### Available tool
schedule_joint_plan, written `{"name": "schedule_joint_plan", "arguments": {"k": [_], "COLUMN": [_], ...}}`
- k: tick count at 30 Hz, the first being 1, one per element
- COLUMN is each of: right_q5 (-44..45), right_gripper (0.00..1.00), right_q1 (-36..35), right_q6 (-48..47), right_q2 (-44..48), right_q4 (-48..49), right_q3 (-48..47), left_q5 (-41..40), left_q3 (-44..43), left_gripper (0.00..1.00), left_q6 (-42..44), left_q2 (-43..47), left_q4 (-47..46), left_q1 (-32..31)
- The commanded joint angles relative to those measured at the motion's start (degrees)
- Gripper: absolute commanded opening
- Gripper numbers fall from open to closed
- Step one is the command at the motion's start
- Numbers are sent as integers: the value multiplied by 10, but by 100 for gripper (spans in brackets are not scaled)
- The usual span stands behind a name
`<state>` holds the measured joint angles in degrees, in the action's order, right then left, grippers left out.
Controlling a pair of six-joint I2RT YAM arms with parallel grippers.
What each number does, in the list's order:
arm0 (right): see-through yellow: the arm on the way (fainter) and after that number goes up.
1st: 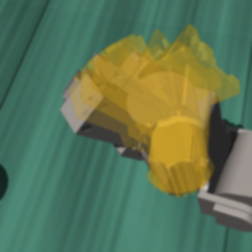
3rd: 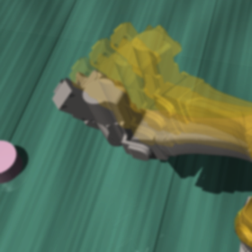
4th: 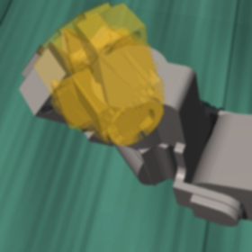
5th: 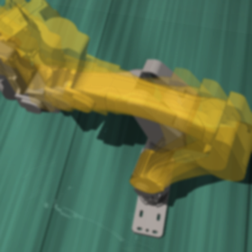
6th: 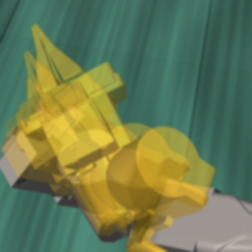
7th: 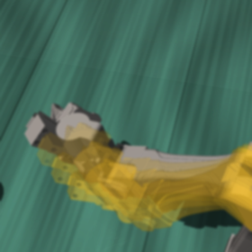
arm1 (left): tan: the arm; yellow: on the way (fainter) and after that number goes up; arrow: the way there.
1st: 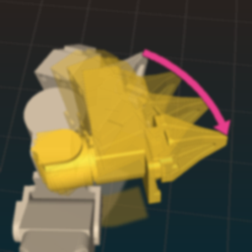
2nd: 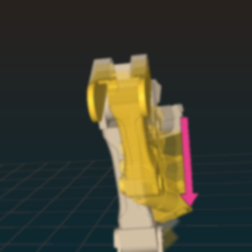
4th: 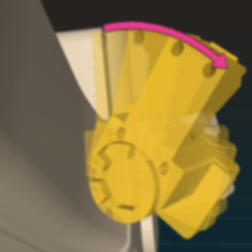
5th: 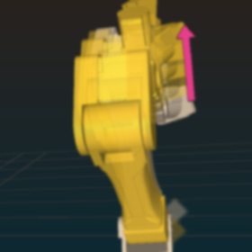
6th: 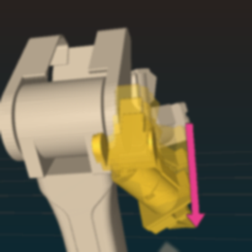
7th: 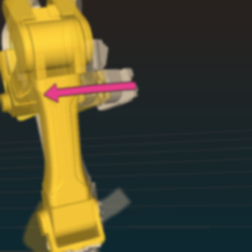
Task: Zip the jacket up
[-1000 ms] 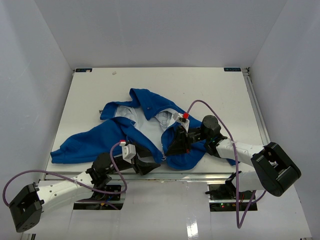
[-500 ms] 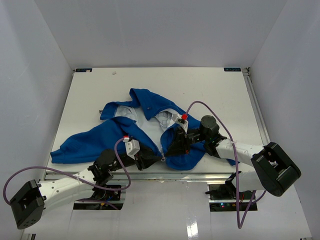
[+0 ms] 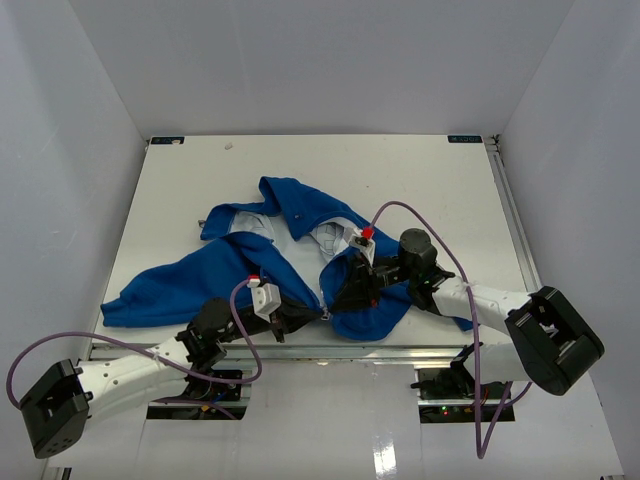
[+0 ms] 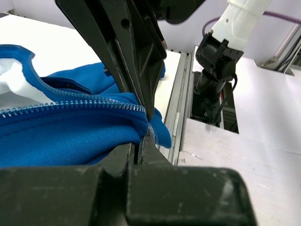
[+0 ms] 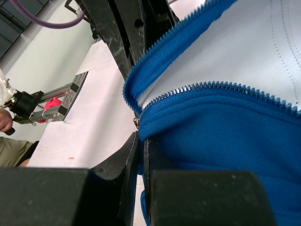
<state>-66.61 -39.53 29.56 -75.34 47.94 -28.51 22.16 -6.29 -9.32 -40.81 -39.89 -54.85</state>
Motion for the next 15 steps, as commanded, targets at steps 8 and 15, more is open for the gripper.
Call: {"name": "schedule_joint_plan", "arguments": {"k": [8, 15], "right_q5": [11, 26], "right_gripper": [8, 8], "right_q1": [-4, -4], "right_q6": [-69, -75], "right_q2": [20, 20], "right_q4": [-73, -36], "right_q3": [-75, -72], "left_q5": [89, 126], "left_q3": [-14, -19], "left_gripper": [0, 0], "left_q6": [27, 28], "left_q2": [-52, -85], "left_q4": [-6, -19], "left_q1": [1, 1]}}
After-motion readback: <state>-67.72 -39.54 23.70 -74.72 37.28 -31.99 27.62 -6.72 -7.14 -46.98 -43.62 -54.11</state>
